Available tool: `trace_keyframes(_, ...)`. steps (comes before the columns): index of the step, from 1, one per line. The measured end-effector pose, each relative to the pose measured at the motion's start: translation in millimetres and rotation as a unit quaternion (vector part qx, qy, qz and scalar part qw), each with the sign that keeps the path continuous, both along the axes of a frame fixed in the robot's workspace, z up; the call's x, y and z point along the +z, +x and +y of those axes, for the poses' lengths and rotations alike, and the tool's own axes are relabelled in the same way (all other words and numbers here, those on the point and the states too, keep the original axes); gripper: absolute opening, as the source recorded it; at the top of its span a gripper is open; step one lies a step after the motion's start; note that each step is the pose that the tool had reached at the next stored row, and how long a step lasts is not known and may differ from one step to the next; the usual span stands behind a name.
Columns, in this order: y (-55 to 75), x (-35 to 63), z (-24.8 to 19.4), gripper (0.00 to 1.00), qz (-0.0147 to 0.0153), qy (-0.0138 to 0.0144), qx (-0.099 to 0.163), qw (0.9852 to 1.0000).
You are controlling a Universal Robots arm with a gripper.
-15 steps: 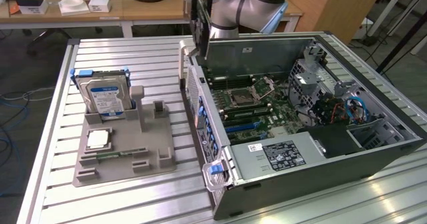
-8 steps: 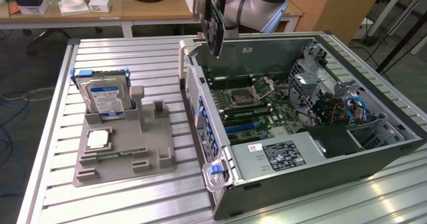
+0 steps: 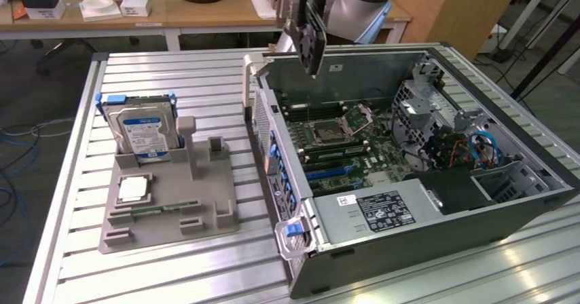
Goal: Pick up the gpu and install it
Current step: 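Pick up the gpu and move the gpu toward the slot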
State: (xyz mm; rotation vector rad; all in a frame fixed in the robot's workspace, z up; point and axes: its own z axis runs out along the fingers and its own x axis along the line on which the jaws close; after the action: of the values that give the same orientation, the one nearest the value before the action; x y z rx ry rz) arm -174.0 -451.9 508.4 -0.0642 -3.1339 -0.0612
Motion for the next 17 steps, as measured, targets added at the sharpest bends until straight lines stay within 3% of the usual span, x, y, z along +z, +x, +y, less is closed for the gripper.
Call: trace_keyframes(17,39.0,-0.1,0.0,0.26,0.0001,-0.0001,0.007,1.0)
